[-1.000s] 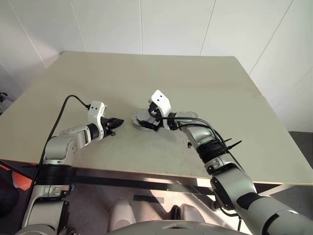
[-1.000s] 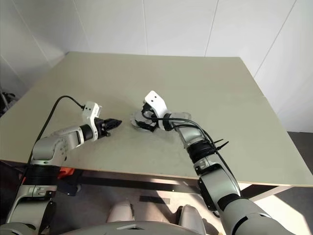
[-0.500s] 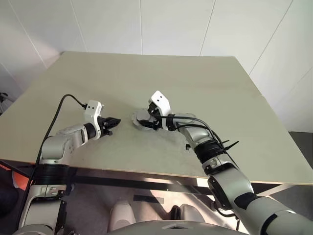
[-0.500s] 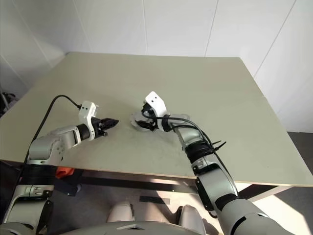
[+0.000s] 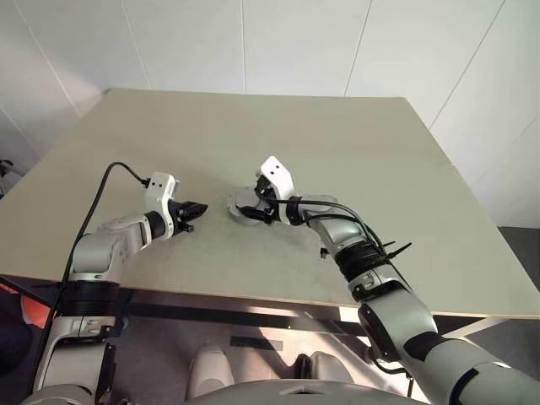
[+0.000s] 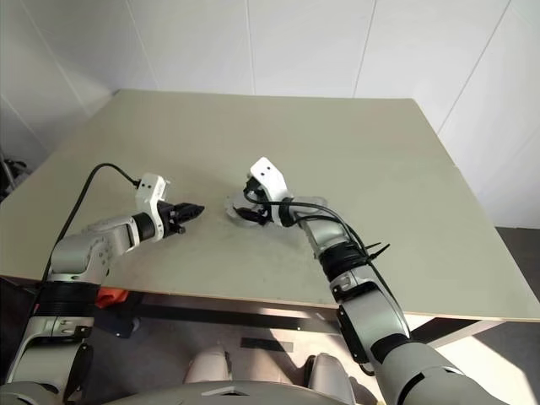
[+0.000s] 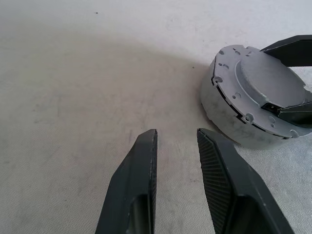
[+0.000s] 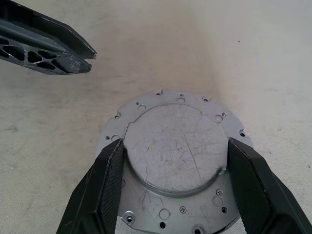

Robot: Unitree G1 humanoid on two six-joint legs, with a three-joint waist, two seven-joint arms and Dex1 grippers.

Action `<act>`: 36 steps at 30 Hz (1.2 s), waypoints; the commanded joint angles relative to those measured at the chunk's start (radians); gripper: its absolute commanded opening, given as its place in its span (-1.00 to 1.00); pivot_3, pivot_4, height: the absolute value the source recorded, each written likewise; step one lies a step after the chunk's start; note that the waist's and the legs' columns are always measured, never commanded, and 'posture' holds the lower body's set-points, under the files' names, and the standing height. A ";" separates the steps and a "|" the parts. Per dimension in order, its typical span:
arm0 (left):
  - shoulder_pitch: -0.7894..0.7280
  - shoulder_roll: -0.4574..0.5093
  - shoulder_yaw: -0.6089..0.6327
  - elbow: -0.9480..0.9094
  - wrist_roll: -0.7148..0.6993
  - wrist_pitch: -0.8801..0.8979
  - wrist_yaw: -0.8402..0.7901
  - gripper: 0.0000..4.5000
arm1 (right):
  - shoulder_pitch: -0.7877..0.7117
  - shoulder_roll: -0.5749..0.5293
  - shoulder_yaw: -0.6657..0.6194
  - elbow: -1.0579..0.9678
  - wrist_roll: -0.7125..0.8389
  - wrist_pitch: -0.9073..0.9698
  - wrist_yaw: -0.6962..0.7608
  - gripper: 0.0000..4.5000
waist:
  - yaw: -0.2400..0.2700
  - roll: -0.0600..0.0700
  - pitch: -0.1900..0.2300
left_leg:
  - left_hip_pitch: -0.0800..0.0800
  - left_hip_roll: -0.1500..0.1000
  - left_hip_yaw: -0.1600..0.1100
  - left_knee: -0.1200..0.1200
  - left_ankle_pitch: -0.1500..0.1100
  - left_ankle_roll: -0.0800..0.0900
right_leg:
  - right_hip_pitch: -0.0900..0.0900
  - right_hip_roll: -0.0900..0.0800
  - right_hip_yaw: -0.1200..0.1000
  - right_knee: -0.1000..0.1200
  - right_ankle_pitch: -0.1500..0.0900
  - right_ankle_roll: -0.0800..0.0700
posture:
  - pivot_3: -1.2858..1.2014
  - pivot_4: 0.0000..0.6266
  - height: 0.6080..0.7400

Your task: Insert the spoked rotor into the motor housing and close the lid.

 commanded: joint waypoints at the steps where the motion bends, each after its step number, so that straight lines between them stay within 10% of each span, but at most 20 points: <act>1: -0.013 0.001 0.017 -0.033 -0.007 -0.008 0.003 -0.39 | -0.014 0.001 0.005 0.031 -0.016 0.005 -0.017 0.40 | 0.000 0.000 0.000 | 0.000 0.000 0.000 0.000 0.000 0.000 | 0.000 0.000 0.000 0.000 0.000 0.000 | 0.03 -1.00 1.00; 36: -0.030 -0.070 0.043 -0.047 -0.040 0.031 0.048 -0.39 | 0.003 -0.075 0.068 0.021 -0.051 0.069 0.013 0.40 | 0.007 0.001 -0.001 | -0.001 -0.001 0.000 0.000 0.000 0.000 | 0.003 -0.002 -0.001 -0.004 0.000 0.000 | 0.03 -1.00 1.00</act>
